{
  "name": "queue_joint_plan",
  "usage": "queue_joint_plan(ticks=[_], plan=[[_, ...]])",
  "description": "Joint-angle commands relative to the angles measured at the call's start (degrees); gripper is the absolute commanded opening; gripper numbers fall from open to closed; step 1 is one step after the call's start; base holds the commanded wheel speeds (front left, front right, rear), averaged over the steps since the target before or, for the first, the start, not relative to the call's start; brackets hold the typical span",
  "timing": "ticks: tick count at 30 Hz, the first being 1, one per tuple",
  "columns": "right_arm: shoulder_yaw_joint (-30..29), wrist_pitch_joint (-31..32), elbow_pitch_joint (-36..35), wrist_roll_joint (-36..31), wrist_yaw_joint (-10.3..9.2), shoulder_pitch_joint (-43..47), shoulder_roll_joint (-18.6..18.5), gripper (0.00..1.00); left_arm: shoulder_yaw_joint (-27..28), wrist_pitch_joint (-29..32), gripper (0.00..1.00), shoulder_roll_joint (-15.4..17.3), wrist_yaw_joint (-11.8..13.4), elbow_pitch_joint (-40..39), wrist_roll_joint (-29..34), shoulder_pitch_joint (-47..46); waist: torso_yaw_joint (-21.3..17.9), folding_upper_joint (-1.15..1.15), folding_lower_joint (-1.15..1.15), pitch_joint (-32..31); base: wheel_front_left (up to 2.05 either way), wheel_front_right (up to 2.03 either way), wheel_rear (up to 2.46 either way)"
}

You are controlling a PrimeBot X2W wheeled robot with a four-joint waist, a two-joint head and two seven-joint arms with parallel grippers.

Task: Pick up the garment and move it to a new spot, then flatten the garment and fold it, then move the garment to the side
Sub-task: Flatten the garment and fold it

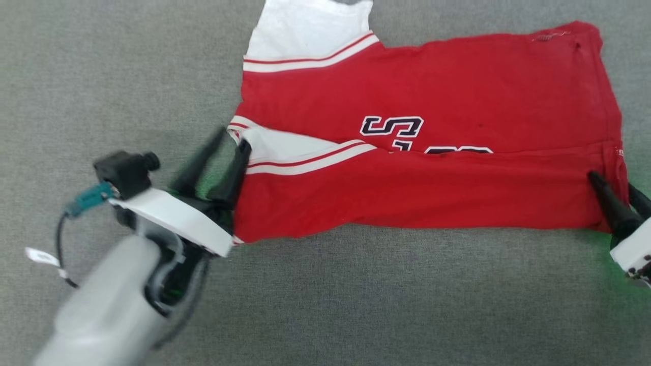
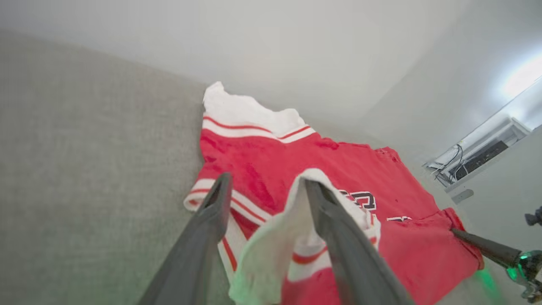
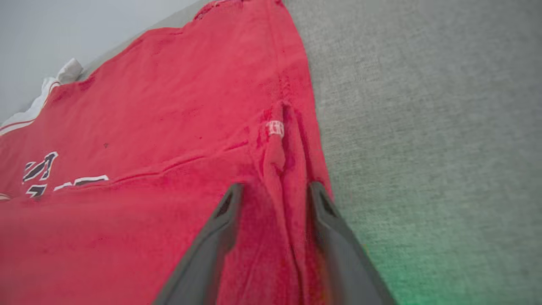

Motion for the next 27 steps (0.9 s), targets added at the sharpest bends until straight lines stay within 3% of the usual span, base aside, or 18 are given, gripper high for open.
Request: queue_joint_plan(ticks=[1,5,7,10,15,20,27], plan=[[0.2,-0.4,0.5,-0.4,-0.3,1.4,-0.4,1.0,0.6,-0.1,1.0,1.1,0.2,-0.4,2.2,-1.3,0.1,0.0,0.0,-1.0,0.0,0.0,0.0],[-0.4,-2.3,-1.5,-0.4,-0.16,3.2,-1.0,1.0,3.5,-0.1,1.0,4.6,0.2,-2.9,8.4,-1.9,0.4,0.0,0.0,-3.3,0.0,0.0,0.0],[-1.4,-2.8,-2.8,-0.5,-0.17,4.3,-1.0,1.0,3.8,1.2,1.0,6.8,0.7,-4.9,8.6,-1.5,0.2,0.0,0.0,-4.3,0.0,0.0,0.0],[-2.3,-3.1,-4.8,-0.7,-0.17,5.7,-0.5,1.0,1.2,10.5,1.0,10.4,2.5,-8.7,8.4,-0.3,-0.1,0.0,0.0,-5.2,0.0,0.0,0.0],[-1.7,-2.1,-7.2,-1.4,-0.17,6.4,0.6,1.0,-3.0,29.6,1.0,14.3,6.8,-15.7,2.6,2.4,-1.3,0.0,0.0,-6.0,0.0,0.0,0.0],[-0.4,-1.4,-8.6,-1.7,-0.17,6.0,2.0,1.0,-5.2,42.4,1.0,15.5,10.4,-17.5,-3.2,3.1,-2.8,0.0,0.0,-5.8,0.0,0.0,0.0],[0.7,-0.7,-8.8,-1.3,-0.17,4.1,2.4,1.0,-7.4,49.1,1.0,14.4,11.0,-10.0,-4.7,1.0,-5.4,0.0,0.0,-4.2,0.0,0.0,0.0]])
